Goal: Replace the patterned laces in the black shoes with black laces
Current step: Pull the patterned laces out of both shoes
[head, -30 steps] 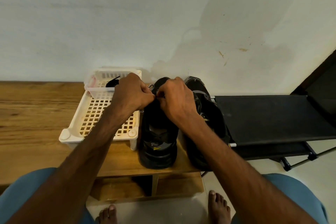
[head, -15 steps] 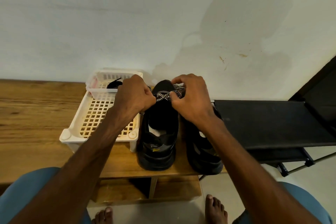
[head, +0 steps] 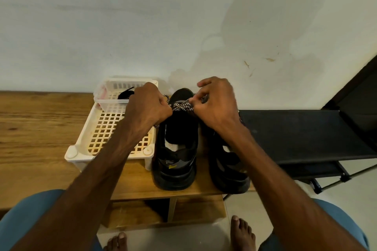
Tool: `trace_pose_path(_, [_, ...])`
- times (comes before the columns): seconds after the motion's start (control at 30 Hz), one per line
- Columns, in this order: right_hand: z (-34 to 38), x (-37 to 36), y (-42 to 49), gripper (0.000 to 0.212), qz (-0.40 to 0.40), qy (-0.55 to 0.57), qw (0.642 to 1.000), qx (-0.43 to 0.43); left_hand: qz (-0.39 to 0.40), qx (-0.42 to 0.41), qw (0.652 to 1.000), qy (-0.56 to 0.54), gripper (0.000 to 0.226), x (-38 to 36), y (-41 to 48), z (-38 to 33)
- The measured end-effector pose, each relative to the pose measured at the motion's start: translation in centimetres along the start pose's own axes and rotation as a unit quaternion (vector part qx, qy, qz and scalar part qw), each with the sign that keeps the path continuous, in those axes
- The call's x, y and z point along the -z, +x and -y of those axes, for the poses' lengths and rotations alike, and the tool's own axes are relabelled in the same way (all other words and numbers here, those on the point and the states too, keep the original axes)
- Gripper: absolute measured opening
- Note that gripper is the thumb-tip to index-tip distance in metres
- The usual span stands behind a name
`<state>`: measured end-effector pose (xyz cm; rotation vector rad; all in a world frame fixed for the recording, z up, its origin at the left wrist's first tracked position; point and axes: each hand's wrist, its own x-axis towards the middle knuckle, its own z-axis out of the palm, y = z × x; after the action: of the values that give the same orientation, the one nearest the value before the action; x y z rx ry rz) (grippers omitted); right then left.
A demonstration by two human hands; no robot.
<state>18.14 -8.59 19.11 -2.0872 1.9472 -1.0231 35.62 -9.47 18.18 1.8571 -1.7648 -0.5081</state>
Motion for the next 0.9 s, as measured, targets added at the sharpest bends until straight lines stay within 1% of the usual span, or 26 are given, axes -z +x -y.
trace_pose_path(0.07, [-1.2, 1.9, 0.3, 0.006, -0.061, 0.029, 0.996, -0.066, 0.003, 0.004, 1.0, 0.005, 0.009, 0.0, 0.2, 0.1])
trace_pose_path(0.13, [-2.3, 3.2, 0.0, 0.008, -0.101, 0.036, 0.989, -0.103, 0.007, 0.004, 1.0, 0.003, 0.009, -0.2, 0.2, 0.1])
trace_pose_path(0.2, [-2.7, 3.2, -0.4, 0.007, -0.089, 0.034, 0.988, -0.122, 0.003, -0.003, 1.0, 0.011, 0.008, -0.3, 0.1, 0.0])
trace_pose_path(0.23, [-2.6, 3.0, -0.5, 0.004, -0.073, 0.02, 0.991, -0.114, -0.001, -0.005, 1.0, 0.018, 0.008, -0.2, 0.1, -0.1])
trace_pose_path(0.27, [-2.4, 2.7, -0.6, 0.012, -0.059, -0.004, 0.994, -0.096, -0.004, -0.007, 1.0, 0.022, 0.008, -0.2, 0.0, -0.2])
trace_pose_path(0.33, [-1.4, 1.9, -0.9, 0.043, -0.014, -0.034, 0.998, -0.043, 0.002, -0.012, 1.0, 0.02, 0.009, 0.0, -0.2, -0.4])
trace_pose_path(0.37, [-0.6, 1.7, -1.2, 0.051, 0.015, -0.036, 0.999, -0.009, 0.005, -0.018, 1.0, 0.017, 0.009, 0.0, -0.3, -0.4])
trace_pose_path(0.4, [0.2, 1.2, -1.4, 0.05, 0.046, -0.046, 0.998, 0.027, 0.007, -0.023, 1.0, 0.015, 0.008, 0.0, -0.4, -0.5])
trace_pose_path(0.47, [1.7, -0.1, -2.0, 0.041, 0.106, -0.109, 0.985, 0.083, 0.009, -0.031, 0.999, 0.011, 0.004, 0.0, -0.5, -0.5])
trace_pose_path(0.53, [2.3, -1.6, -2.2, 0.035, 0.139, -0.155, 0.973, 0.1, 0.015, -0.034, 0.999, 0.01, 0.004, 0.1, -0.5, -0.5])
trace_pose_path(0.67, [2.1, -2.6, -1.7, 0.022, 0.116, -0.136, 0.98, 0.09, 0.022, -0.036, 0.999, 0.007, 0.007, 0.4, -0.5, -0.4])
trace_pose_path(0.8, [2.1, -2.0, -1.7, 0.02, 0.132, -0.134, 0.979, 0.074, 0.001, -0.016, 1.0, 0.004, 0.005, 0.1, -0.4, -0.4])
trace_pose_path(0.9, [1.9, -0.4, -1.4, 0.021, 0.108, -0.14, 0.982, 0.063, -0.027, 0.002, 1.0, 0.005, 0.004, -0.1, -0.3, -0.3])
